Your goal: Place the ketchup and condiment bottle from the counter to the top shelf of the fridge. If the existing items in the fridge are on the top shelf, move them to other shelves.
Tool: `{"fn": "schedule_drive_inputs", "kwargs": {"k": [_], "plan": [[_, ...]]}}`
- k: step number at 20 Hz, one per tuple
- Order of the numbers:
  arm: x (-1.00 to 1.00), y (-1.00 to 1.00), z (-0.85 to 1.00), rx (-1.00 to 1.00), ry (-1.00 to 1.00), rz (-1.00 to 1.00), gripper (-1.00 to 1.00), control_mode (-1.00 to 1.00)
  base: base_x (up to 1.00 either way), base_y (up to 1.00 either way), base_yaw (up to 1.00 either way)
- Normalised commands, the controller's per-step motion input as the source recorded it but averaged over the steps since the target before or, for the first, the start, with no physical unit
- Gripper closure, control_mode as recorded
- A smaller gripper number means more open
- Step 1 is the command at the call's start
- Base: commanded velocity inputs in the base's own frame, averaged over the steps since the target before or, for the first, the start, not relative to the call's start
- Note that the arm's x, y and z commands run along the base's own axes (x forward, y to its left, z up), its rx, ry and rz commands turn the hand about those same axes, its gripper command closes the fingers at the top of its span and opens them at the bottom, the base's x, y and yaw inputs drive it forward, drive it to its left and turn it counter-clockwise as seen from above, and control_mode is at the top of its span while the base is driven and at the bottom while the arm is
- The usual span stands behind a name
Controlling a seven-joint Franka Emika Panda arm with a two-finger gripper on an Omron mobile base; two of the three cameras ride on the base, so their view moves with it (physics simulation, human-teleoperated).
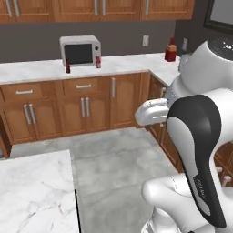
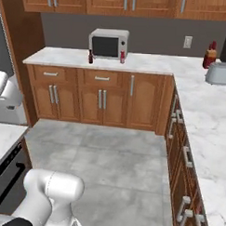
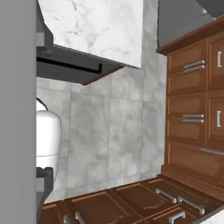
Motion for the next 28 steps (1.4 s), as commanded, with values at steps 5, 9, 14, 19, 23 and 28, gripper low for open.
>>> {"fn": "schedule_drive_inputs", "kwargs": {"k": [5, 9, 14, 19, 23, 28], "plan": [[0.00, 0.00, 0.00, 0.00, 0.00, 0.00, -1.00, 1.00, 1.00, -0.01, 0.07], [0.00, 0.00, 0.00, 0.00, 0.00, 0.00, -1.00, 1.00, 1.00, 0.00, 0.06], [0.00, 0.00, 0.00, 0.00, 0.00, 0.00, -1.00, 1.00, 1.00, 0.00, 0.05], [0.00, 0.00, 0.00, 0.00, 0.00, 0.00, -1.00, 1.00, 1.00, 0.00, 0.03], [0.00, 0.00, 0.00, 0.00, 0.00, 0.00, -1.00, 1.00, 1.00, 0.01, 0.01], [0.00, 0.00, 0.00, 0.00, 0.00, 0.00, -1.00, 1.00, 1.00, 0.09, 0.00]]}}
